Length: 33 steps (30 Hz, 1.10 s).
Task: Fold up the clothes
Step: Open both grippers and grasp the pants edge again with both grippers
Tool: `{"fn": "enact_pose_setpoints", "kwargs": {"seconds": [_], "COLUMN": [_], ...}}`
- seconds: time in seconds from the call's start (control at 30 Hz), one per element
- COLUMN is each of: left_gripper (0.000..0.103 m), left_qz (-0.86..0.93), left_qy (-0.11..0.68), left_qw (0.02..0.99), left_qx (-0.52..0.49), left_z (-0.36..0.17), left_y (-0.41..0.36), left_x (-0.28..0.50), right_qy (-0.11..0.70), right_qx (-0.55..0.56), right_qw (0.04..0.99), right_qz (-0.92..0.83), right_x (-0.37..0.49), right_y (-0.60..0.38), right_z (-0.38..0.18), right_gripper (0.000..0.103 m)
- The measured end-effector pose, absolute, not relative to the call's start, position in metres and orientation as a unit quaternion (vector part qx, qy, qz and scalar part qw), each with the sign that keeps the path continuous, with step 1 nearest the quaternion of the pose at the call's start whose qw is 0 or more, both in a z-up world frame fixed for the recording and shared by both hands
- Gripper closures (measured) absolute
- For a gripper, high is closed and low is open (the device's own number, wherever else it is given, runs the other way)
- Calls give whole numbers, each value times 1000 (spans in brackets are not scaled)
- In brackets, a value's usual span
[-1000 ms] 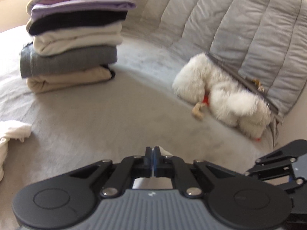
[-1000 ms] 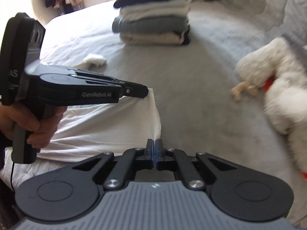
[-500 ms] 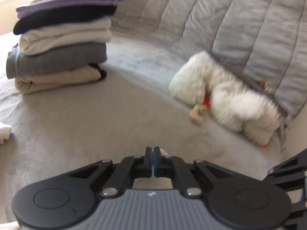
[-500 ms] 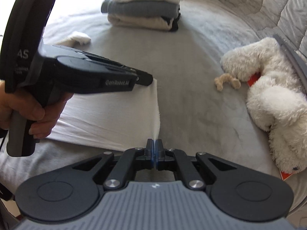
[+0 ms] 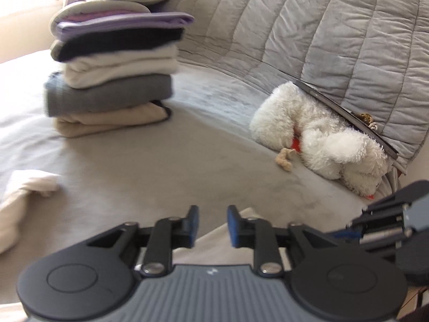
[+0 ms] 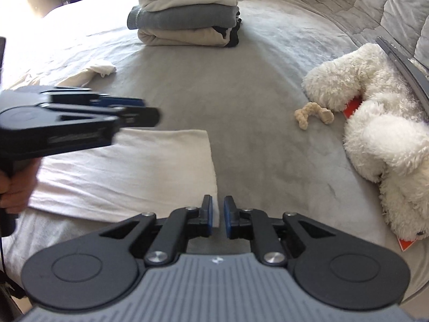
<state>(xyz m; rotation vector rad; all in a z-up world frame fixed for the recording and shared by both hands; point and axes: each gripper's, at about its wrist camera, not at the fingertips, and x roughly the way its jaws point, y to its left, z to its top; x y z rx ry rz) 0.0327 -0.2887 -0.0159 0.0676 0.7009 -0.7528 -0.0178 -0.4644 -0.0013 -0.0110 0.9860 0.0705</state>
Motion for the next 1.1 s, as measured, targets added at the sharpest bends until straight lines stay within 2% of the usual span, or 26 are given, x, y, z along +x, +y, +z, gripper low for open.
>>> {"fn": "enact_pose_setpoints", "kwargs": {"seconds": [0.03,0.13,0.27,0.73,0.93,1.1], "left_gripper": [73,68,61,51,50,50], "left_qz": [-354,-330,-295,-117,-60,-78], "left_qy": [336,340,339,335,311,305], "left_qw": [872,880,892,931,941,942], "left_qx": [35,41,47,89,116,117], "left_z": [-15,-13,-10,-2,-21,-35], "left_y": [-280,-251,-211,-33,23,36], "left_x": [33,36,39,43,42,48], "right_qy": [471,466,458,415,401,391], "right_qx": [-4,-2,1,12,4,-33], "right_qw": [881,884,887,904,908,905], "right_qz": [37,45,55,101,123,165], "right_x": [-16,-10,-3,30,43,48], "right_y": [-462,-454,-445,-397,-373,-347], "right_z": [-1,0,1,4,0,-9], "right_gripper": [87,73,73,73,73,73]}}
